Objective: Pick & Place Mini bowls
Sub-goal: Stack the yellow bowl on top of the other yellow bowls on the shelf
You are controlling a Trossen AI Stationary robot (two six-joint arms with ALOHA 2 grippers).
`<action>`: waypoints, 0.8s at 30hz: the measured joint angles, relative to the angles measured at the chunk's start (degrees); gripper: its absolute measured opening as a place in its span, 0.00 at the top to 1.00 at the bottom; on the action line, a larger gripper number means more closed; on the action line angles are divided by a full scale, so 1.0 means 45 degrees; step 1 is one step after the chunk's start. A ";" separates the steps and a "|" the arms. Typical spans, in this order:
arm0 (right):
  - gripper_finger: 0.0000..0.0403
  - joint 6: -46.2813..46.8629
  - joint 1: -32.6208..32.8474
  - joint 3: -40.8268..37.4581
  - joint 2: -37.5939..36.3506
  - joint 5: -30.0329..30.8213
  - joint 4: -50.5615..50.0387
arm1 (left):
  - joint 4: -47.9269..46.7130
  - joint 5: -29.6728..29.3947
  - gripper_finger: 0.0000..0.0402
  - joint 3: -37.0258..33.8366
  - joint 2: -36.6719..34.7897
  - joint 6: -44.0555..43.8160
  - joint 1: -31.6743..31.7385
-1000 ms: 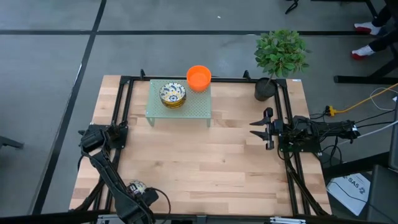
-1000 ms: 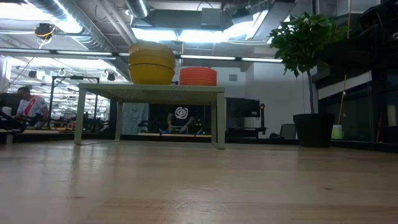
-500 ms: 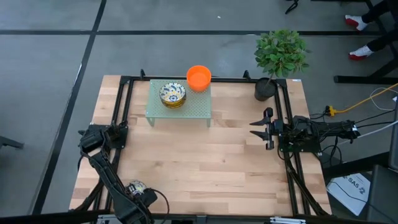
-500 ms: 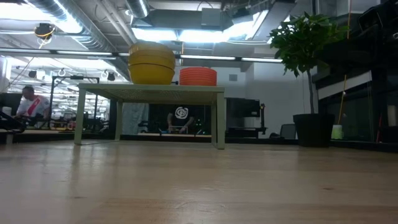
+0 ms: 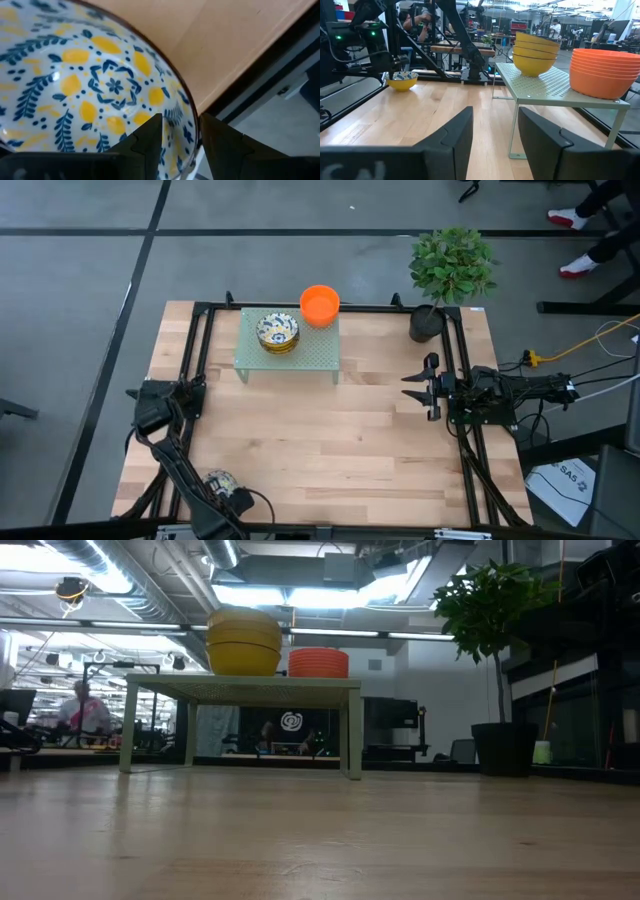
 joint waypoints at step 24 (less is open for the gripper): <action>0.61 0.0000 -0.0004 0.0000 0.0004 0.0001 -0.0001 | -0.0803 -0.1727 0.98 0.0049 -0.0586 0.2479 0.0733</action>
